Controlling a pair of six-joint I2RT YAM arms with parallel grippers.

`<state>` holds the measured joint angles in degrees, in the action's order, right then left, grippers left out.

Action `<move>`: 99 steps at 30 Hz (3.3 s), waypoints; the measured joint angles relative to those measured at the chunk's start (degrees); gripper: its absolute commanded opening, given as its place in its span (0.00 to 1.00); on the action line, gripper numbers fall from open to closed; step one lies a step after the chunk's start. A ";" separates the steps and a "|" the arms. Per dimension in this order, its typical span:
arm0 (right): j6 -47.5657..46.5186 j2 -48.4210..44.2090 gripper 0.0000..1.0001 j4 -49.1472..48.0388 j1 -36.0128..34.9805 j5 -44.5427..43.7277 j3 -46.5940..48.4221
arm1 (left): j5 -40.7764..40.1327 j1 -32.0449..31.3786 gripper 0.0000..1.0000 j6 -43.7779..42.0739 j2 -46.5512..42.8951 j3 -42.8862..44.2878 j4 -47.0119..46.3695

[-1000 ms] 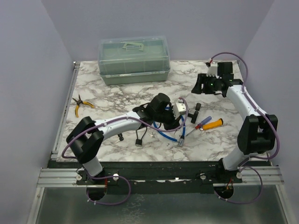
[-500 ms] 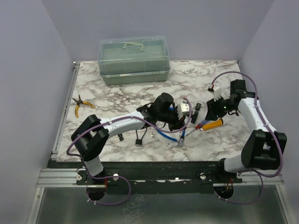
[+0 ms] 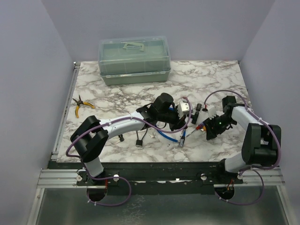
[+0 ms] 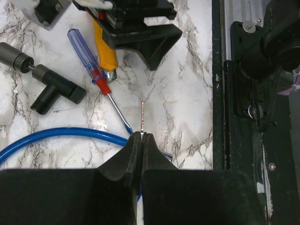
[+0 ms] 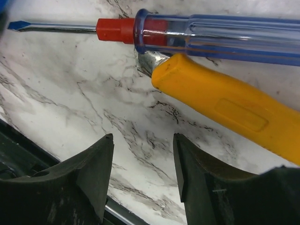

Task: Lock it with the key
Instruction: Move the distractor to the center of the board.

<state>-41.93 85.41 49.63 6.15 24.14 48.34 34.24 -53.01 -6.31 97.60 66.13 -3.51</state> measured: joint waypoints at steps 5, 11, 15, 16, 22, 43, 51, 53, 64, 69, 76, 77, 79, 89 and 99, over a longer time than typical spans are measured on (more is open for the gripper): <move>4.13 0.52 0.60 -3.48 -1.57 -1.86 -1.79 | -0.02 0.70 0.00 1.60 -0.04 0.00 -0.35; 13.38 2.86 0.61 -8.72 -3.39 -2.54 0.13 | -0.31 1.99 0.00 3.08 -1.53 -0.92 -0.74; 19.76 5.44 0.64 -14.97 -4.20 -3.98 2.47 | -1.25 2.40 0.00 3.54 -2.01 -1.03 -1.33; 21.42 5.84 0.65 -17.22 -4.31 -4.52 3.17 | -1.53 2.38 0.00 3.65 -2.01 -1.07 -1.46; 27.80 11.91 0.65 -25.55 -4.55 -8.20 8.22 | -2.93 2.38 0.00 3.76 -2.03 -1.60 -1.57; 35.50 21.11 0.73 -27.85 -2.60 -1.33 27.19 | -2.58 0.17 0.00 2.54 4.09 2.99 -2.82; 30.53 7.54 0.55 -19.74 0.17 6.93 22.43 | 0.37 -0.98 0.00 2.47 6.64 4.28 -5.57; 28.52 3.87 0.49 -17.44 -1.36 8.76 17.90 | 0.81 -0.98 0.00 2.54 6.16 3.43 -6.75; 16.70 0.15 0.37 -8.81 -15.41 9.09 1.40 | 1.77 -0.79 0.00 1.95 -8.28 -8.96 -7.85; 16.87 0.02 0.37 -10.43 -20.15 8.39 0.81 | 1.75 -0.79 0.00 2.01 -10.84 -11.54 -8.72; 16.85 6.56 0.39 -12.76 -20.15 4.07 2.08 | 1.27 -0.79 0.00 1.18 -10.82 -12.39 -7.98; 16.65 6.64 0.39 -12.87 -19.80 3.50 2.34 | 1.22 -0.79 0.00 1.01 -10.80 -12.41 -7.91; 15.91 6.71 0.39 -12.85 -19.23 2.16 2.62 | 1.22 -0.79 0.00 0.50 -10.69 -12.39 -7.91; 10.69 11.45 0.39 -13.03 -8.83 -2.95 9.14 | 0.35 -0.85 0.00 -2.43 -4.35 -9.25 -7.52; 8.83 12.83 0.40 -11.56 -6.08 -2.27 14.49 | -0.22 -2.29 0.00 -4.55 4.52 -1.31 -8.61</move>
<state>-33.10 98.24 38.06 0.08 21.87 62.83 34.02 -55.31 -10.85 102.13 64.82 -12.12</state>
